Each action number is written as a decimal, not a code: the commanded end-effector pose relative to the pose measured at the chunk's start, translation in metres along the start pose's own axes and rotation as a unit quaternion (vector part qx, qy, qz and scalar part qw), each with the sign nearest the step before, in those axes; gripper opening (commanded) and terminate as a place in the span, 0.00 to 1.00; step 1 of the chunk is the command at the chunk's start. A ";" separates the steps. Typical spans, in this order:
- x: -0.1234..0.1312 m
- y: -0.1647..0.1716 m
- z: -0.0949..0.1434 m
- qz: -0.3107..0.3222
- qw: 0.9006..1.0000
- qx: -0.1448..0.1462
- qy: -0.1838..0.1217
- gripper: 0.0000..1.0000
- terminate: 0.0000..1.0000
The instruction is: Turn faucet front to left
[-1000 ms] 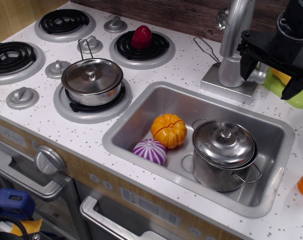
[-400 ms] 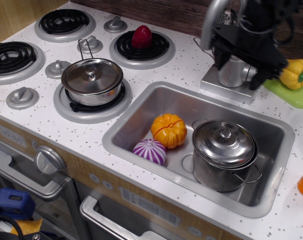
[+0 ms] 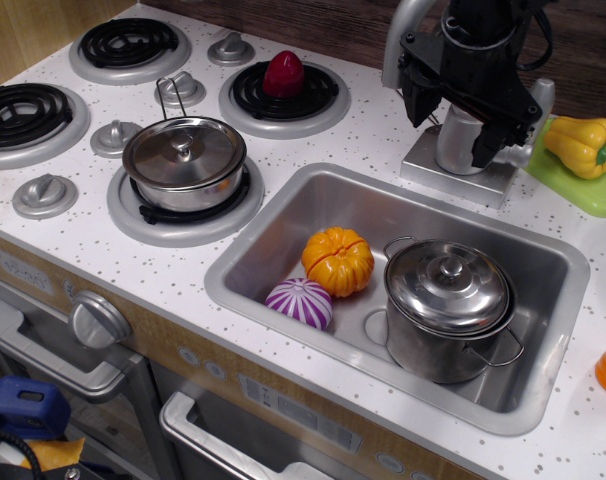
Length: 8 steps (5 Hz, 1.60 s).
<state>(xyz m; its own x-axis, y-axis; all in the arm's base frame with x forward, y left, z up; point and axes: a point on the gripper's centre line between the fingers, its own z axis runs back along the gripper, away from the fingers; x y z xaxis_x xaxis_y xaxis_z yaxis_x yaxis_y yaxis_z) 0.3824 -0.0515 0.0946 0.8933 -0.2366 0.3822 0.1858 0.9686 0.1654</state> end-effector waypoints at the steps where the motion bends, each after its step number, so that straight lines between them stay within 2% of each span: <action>1: 0.019 0.030 0.031 -0.011 0.999 0.000 -0.046 1.00 0.00; 8: 0.040 0.076 0.012 -0.080 0.994 -0.010 -0.077 1.00 0.00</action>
<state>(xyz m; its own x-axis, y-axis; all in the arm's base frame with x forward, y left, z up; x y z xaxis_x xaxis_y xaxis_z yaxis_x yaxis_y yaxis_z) 0.4188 0.0024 0.1102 0.8073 -0.3967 0.4369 0.3530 0.9179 0.1812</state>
